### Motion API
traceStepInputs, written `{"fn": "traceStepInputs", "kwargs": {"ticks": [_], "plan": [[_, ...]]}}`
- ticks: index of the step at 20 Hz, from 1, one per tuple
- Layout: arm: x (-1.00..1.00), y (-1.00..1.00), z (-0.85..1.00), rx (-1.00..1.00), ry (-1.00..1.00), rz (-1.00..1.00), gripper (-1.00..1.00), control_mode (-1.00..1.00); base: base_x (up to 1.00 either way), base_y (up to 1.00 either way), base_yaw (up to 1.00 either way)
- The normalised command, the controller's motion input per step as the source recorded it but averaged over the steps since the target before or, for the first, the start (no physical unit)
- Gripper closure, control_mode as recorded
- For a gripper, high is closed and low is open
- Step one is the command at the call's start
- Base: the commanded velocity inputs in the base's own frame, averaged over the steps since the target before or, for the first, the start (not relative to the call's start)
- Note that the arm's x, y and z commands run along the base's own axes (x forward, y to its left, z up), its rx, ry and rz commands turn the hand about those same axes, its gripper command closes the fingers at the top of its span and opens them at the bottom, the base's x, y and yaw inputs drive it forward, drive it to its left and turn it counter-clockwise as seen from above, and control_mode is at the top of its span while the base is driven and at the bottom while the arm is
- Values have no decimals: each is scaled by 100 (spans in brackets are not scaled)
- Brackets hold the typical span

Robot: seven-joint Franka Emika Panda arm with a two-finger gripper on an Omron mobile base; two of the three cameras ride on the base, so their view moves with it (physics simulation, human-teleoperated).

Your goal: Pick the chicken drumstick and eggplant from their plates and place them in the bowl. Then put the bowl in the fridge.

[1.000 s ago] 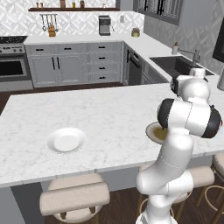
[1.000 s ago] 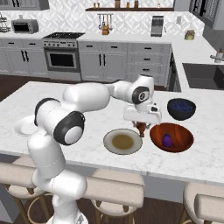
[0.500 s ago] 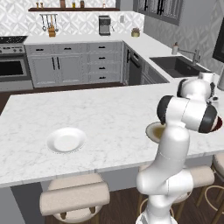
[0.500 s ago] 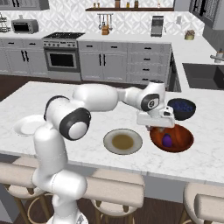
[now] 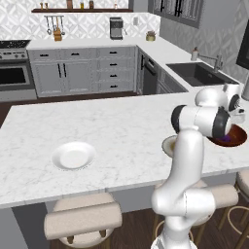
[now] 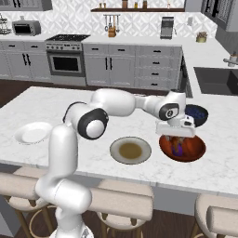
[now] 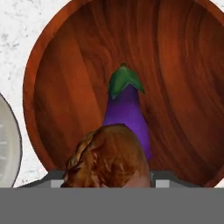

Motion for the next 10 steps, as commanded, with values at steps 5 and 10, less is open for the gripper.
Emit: {"fn": "traceStepInputs", "kwargs": {"ticks": [5, 10], "plan": [[8, -25, -20, 0, 0, 0, 100, -100, 0, 0, 0], [0, -1, -12, 0, 0, 0, 100, -100, 0, 0, 0]]}}
